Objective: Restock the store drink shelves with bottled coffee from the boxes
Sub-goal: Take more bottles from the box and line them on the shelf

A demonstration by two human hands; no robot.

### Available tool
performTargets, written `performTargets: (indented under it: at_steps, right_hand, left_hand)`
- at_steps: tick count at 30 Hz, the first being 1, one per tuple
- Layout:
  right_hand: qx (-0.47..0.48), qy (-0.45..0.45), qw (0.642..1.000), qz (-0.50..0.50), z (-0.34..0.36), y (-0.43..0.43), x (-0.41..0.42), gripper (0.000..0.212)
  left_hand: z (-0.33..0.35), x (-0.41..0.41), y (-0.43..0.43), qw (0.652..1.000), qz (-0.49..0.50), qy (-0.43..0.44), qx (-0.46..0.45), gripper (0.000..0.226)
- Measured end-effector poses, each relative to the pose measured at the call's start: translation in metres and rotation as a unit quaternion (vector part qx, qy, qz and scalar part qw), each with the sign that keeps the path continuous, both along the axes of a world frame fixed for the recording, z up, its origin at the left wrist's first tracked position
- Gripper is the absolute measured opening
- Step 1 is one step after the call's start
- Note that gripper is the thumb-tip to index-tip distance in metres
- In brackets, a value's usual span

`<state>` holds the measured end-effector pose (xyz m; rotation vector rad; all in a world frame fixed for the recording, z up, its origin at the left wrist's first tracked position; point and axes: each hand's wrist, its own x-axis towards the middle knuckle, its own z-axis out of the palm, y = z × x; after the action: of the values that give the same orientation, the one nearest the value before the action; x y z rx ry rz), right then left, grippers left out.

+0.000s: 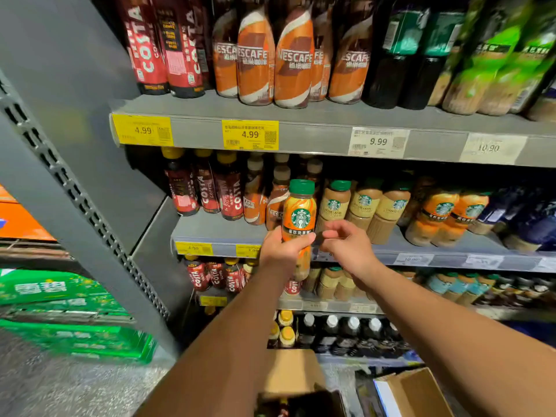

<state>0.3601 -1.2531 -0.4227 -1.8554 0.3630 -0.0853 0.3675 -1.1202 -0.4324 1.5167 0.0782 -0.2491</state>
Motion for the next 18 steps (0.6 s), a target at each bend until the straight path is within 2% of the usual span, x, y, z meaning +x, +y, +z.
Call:
performTargets:
  at_steps: [2,4,6,11,15,18]
  right_hand:
    - [0.016,0.029,0.996,0.081,0.004,0.006,-0.014,0.036]
    - [0.014,0.043,0.993,0.112,0.002,0.011,-0.028,0.043]
    - [0.023,0.042,0.995,0.089,0.003,0.013,-0.044,0.053]
    - [-0.011,0.008,1.0,-0.014,0.011,-0.011,-0.086,0.034]
    - [-0.035,0.016,0.997,-0.07,0.009,-0.051,-0.116,0.039]
    - [-0.012,0.024,0.992,-0.12,0.008,-0.083,-0.136,0.036]
  left_hand:
    - [0.009,-0.009,-0.001,1.0,-0.01,0.009,-0.025,0.011]
    - [0.014,-0.019,-0.003,0.999,-0.03,0.027,-0.032,0.016]
    - [0.021,-0.031,-0.006,0.998,-0.061,0.027,-0.011,0.017]
    - [0.031,-0.06,-0.036,0.987,-0.158,0.033,0.014,0.022]
    - [0.036,-0.081,-0.077,0.978,-0.205,0.044,0.008,0.022]
    - [0.04,-0.094,-0.109,0.971,-0.233,0.062,-0.008,0.028]
